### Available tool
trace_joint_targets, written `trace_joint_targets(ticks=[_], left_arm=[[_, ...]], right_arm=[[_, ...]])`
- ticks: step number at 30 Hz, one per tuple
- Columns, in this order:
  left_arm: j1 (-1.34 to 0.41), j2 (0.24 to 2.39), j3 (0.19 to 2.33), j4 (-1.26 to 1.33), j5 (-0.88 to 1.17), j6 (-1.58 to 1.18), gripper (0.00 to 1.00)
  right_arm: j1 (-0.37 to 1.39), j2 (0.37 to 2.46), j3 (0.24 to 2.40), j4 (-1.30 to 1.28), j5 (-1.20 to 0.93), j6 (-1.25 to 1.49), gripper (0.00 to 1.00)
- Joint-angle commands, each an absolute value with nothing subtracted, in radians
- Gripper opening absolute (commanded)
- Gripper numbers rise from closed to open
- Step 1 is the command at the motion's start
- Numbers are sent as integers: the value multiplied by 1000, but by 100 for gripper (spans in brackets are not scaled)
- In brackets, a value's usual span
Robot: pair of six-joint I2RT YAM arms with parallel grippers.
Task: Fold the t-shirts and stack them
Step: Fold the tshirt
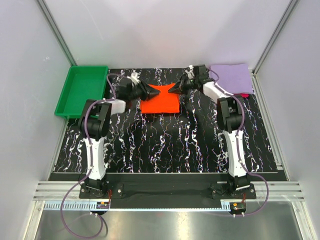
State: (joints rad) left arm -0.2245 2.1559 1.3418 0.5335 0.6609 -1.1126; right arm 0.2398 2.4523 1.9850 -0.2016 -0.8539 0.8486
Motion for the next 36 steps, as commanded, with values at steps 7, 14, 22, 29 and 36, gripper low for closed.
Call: trace_joint_targets(ticks=[7, 14, 22, 29, 36], left_arm=[[-204, 2187, 1135, 626, 653, -1089, 29], [-187, 2103, 1198, 392, 675, -890, 29], [-208, 1931, 1305, -70, 617, -567, 37], [-412, 1827, 1424, -390, 196, -230, 62], [-644, 1850, 1477, -394, 3, -120, 73]], right_arm=[[253, 2422, 1704, -120, -931, 749, 0], [222, 2370, 1687, -222, -874, 649, 0], [213, 2237, 1808, -552, -661, 474, 19], [169, 2169, 1867, -771, -475, 531, 50], [123, 2068, 1867, -1061, -280, 491, 84]])
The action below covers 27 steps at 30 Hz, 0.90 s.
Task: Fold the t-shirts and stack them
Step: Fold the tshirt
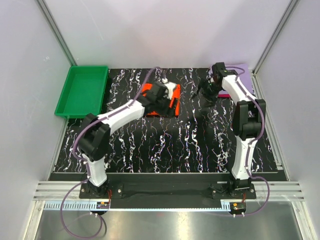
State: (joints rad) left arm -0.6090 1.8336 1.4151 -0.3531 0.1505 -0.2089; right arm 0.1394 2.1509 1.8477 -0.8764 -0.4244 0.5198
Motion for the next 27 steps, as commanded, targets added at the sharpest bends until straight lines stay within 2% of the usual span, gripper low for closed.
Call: trace_joint_targets(ticks=[1, 8, 13, 19, 23, 27], left_arm=[[-682, 1896, 1505, -414, -30, -136, 73], [-819, 2142, 1741, -500, -300, -189, 68], [-848, 2255, 1861, -586, -388, -196, 65], [-851, 2258, 1876, -606, -446, -225, 63], [-864, 2188, 1840, -634, -414, -261, 60], [-865, 2080, 1723, -545, -387, -252, 68]], right_arm=[[114, 2056, 1832, -1084, -264, 483, 85], [8, 1905, 1629, -1023, -278, 456, 86], [6, 1821, 1514, -960, -327, 443, 86], [-23, 1770, 1408, -896, -402, 445, 86], [-23, 1775, 1382, -861, -454, 442, 86], [-23, 1790, 1408, -844, -477, 442, 87]])
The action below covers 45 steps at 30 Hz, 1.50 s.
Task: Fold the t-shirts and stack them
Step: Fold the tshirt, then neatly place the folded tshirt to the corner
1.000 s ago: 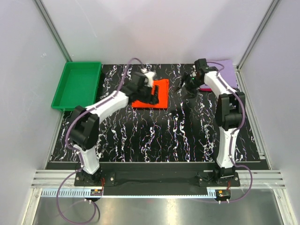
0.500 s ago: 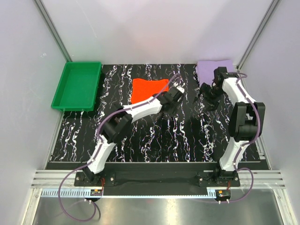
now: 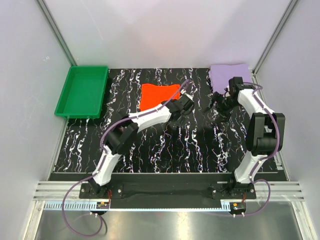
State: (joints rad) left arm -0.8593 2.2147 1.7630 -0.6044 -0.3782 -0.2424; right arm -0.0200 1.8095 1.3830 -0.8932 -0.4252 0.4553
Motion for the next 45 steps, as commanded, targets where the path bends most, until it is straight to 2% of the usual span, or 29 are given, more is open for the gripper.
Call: trace_joint_targets(ticks=[1, 4, 8, 12, 21, 31, 34, 37, 41, 43, 44, 45], left_arm=[[-865, 2077, 1721, -545, -399, -236, 70], [-867, 2060, 1672, -479, -405, -53, 70], [-865, 1958, 1485, -322, -260, 283, 73], [-865, 1956, 1393, -258, -271, 539, 75], [-864, 2031, 1358, -48, -322, 654, 74], [-862, 2123, 1437, -51, -291, 663, 69], [-857, 2161, 1489, -74, -273, 643, 65], [-856, 2189, 1516, -95, -250, 617, 56], [-853, 2184, 1523, -74, -222, 591, 34], [-844, 2172, 1526, -74, -204, 572, 26], [-833, 2166, 1525, -75, -195, 559, 23], [-825, 2161, 1525, -75, -186, 552, 19]], right_arm=[[-23, 1795, 1423, -844, -482, 442, 87], [-23, 1802, 1440, -853, -489, 436, 87], [-23, 1796, 1428, -842, -502, 442, 87], [-23, 1784, 1408, -819, -505, 457, 87], [-23, 1778, 1364, -770, -497, 497, 87], [-23, 1819, 1382, -723, -509, 534, 87], [-23, 1850, 1384, -700, -532, 554, 86], [-23, 1870, 1382, -666, -549, 577, 87], [-23, 1945, 1411, -647, -610, 600, 89], [-23, 1970, 1431, -646, -617, 613, 93], [-21, 1977, 1434, -632, -617, 620, 100], [-23, 1979, 1431, -620, -617, 629, 100]])
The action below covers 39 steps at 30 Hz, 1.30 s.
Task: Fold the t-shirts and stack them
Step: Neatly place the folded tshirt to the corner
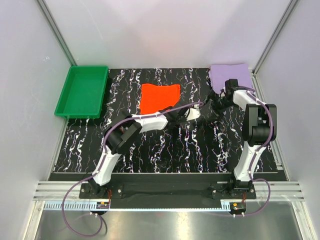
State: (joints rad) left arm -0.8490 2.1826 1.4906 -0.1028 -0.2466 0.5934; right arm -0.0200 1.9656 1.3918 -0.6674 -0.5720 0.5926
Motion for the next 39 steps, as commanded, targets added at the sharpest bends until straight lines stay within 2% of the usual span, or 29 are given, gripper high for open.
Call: trace_joint_targets(ticks=[1, 3, 15, 23, 34, 39], left_arm=[[-821, 2146, 1522, -77, -177, 548, 12], [-812, 2128, 1506, -71, -169, 537, 0], [-773, 1915, 1378, -43, -94, 440, 0], [-770, 1896, 1373, -75, -43, 403, 0], [-770, 1830, 1332, -72, -54, 420, 0], [-770, 1799, 1327, -84, -49, 436, 0]], right_arm=[[-23, 1983, 1433, -609, -618, 647, 100], [-21, 2000, 1437, -572, -640, 670, 100], [58, 2161, 1595, -479, -781, 710, 100], [94, 2223, 1609, -213, -841, 850, 100], [159, 2367, 1764, -339, -799, 769, 99], [192, 2387, 1789, -353, -767, 753, 92]])
